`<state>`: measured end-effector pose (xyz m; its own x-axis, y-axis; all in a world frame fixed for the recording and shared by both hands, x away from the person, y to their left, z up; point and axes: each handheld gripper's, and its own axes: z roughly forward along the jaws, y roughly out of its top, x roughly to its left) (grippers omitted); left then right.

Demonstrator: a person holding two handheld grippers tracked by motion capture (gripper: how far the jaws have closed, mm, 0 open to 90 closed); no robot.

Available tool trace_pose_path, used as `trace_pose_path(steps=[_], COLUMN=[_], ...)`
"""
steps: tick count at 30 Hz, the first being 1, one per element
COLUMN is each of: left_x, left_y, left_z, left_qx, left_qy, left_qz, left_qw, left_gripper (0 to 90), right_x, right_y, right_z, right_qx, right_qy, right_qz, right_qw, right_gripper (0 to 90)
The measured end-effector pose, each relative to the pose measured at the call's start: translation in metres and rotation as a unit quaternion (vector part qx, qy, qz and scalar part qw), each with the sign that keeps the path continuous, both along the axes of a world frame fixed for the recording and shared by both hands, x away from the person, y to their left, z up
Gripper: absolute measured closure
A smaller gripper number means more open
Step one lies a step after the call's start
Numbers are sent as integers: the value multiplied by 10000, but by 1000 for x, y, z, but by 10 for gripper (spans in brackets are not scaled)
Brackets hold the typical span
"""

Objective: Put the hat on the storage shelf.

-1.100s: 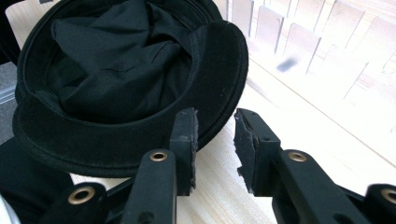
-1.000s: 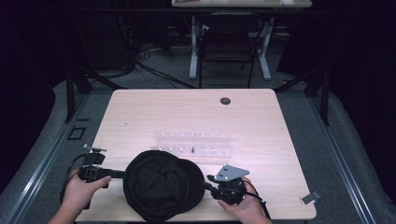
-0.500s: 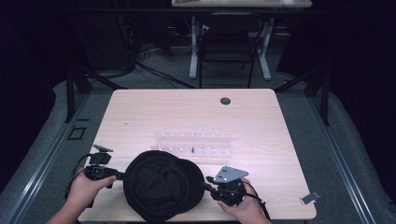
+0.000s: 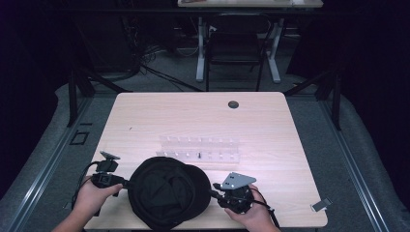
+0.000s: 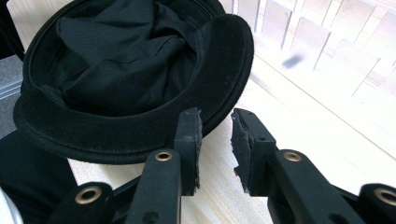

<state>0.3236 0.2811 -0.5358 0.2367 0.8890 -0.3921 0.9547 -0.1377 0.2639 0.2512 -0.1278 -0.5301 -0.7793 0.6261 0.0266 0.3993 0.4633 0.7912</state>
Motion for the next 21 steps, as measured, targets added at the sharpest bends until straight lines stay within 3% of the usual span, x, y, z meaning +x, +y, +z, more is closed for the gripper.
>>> trace_pose_path(steps=[8, 21], left_x=[0, -1], left_y=[-2, -1], left_z=[1, 12], left_qx=[-25, -291], left_qy=[37, 182], left_qz=[-22, -50], left_qw=[10000, 9994], left_gripper=[770, 836], right_x=[1, 3], right_y=[-1, -3], right_z=[-1, -4], right_qx=[3, 0], right_qy=[13, 54], right_qz=[-24, -70], right_qw=[10000, 10000], right_gripper=[720, 719])
